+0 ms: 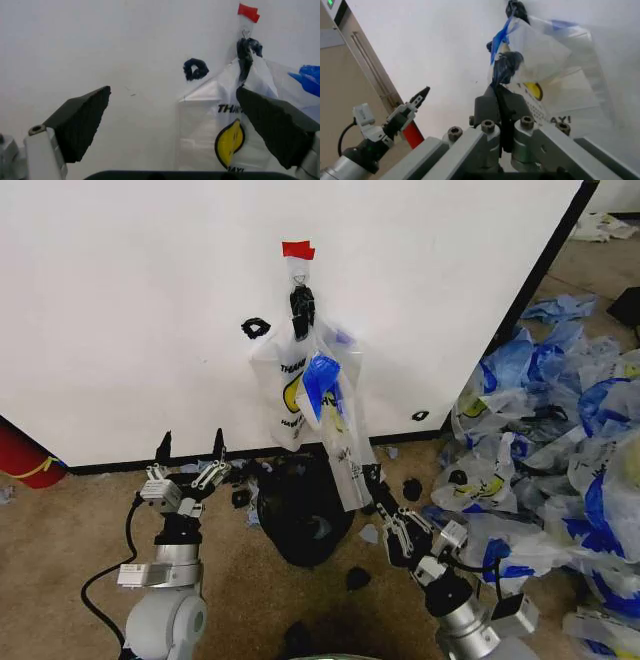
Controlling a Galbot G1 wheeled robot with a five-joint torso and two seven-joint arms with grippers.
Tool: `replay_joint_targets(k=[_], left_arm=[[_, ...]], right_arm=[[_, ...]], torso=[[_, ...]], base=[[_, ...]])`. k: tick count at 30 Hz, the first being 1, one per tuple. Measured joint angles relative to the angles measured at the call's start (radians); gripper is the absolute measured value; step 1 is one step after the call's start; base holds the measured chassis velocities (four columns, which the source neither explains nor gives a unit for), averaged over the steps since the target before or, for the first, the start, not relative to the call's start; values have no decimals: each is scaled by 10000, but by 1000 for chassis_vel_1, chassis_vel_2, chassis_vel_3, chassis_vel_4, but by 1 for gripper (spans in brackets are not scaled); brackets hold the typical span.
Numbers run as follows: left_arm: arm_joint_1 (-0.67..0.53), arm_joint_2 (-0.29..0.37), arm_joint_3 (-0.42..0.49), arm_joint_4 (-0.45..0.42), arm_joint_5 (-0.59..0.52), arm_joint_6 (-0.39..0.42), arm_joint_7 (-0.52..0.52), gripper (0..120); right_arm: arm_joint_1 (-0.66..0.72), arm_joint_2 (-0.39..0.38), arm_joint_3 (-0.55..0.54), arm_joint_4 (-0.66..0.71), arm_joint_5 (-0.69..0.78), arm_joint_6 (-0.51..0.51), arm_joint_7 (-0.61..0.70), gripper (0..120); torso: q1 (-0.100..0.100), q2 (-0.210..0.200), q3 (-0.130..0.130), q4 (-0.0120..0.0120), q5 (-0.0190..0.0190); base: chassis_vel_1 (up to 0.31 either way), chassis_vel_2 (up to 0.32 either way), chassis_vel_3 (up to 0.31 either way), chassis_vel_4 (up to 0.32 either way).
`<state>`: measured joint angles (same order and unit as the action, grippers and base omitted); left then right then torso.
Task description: Pick up the garbage bag from the wall and place it over the trash bin.
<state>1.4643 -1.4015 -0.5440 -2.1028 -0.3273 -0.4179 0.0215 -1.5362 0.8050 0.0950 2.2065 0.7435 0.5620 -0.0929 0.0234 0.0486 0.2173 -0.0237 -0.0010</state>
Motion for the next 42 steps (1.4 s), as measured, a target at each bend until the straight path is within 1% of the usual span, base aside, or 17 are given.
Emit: replay_joint_targets(k=[4, 6, 9, 10, 12, 13, 15, 16, 20, 21, 22, 25, 28, 30, 33, 38, 42], left_arm=[[86, 51, 64, -233, -139, 88, -3, 99], [236, 134, 284, -551, -419, 286, -10, 99], [486, 381, 874, -1322, -1272, 856, -96, 99], [486, 381, 874, -1322, -1272, 856, -96, 99], [612, 622, 1294, -1905, -2076, 1407, -204, 99], [655, 827, 1571, -2263, -2663, 1784, -329, 99], [633, 1155, 1873, -2592, -3271, 2162, -449, 98], [633, 1155, 1873, -2592, -3271, 2162, -449, 98], [408, 1766, 2350, -2903, -4369, 2710, -540, 98], [408, 1766, 2350, -2903, -4369, 2710, -540, 98], [302, 1894, 2506, -2949, -4746, 2849, -579, 98], [-45, 2132, 2932, -2921, -5364, 3054, -716, 98], [-379, 2332, 3374, -2513, -5470, 3086, -753, 98], [-422, 2356, 3423, -2448, -5474, 3086, -755, 98], [-828, 2553, 3775, -1860, -5520, 3063, -802, 97], [-1305, 2712, 3950, -1510, -5740, 3051, -925, 98], [-1600, 2977, 3923, -1408, -5943, 3038, -995, 98]], right_arm=[[1, 31, 23, -29, -8, 16, -10, 0], [10, 39, 11, -41, -10, 16, -12, 0], [124, 36, -75, -64, -11, -14, 15, 0], [124, 36, -75, -64, -11, -14, 15, 0], [253, 22, -154, -60, -11, -81, 80, 0], [324, 12, -215, -42, -9, -137, 131, 0], [416, -19, -336, -22, -6, -212, 185, 0], [416, -19, -336, -22, -6, -212, 185, 0], [548, -96, -611, -43, -5, -370, 241, 0], [548, -96, -611, -43, -5, -370, 241, 0], [598, -103, -690, -51, -4, -416, 274, 0], [770, -108, -927, -46, 15, -587, 380, 0], [898, -161, -1136, 12, 116, -751, 447, 0], [908, -172, -1157, 19, 128, -766, 451, 0], [925, -226, -1249, 54, 160, -811, 456, 0], [882, -214, -1255, 99, 162, -825, 455, 0], [810, -168, -1169, 100, 155, -826, 455, 0]], torso=[[0, 0, 0, 1, 0], [0, 0, 0, 2, 0], [0, 0, 0, 0, 0], [0, 0, 0, 0, 0], [0, 0, 0, 3, 1], [0, 0, -1, 2, 3], [0, 0, 0, 2, 1], [0, 0, 0, 2, 1], [0, 0, 0, 1, 0], [0, 0, 0, 1, 0], [0, 0, 0, 1, 0], [0, 0, 0, 1, 0], [0, 0, 0, 1, -2], [0, 0, 0, 1, -1], [0, 0, 0, 1, 0], [0, 0, 0, 1, -1], [0, 0, 0, 1, -1]], base=[[0, 0, 0, 0], [0, 0, 0, 0], [0, 0, 0, 0], [0, 0, 0, 0], [0, 0, 0, 0], [0, 0, 0, 0], [0, 0, 0, 0], [0, 0, 0, 0], [0, 0, 0, 0], [0, 0, 0, 0], [0, 0, 0, 0], [0, 0, 0, 0], [0, 0, 0, 0], [0, 0, 0, 0], [0, 0, 0, 0], [0, 0, 0, 0], [0, 0, 0, 0]])
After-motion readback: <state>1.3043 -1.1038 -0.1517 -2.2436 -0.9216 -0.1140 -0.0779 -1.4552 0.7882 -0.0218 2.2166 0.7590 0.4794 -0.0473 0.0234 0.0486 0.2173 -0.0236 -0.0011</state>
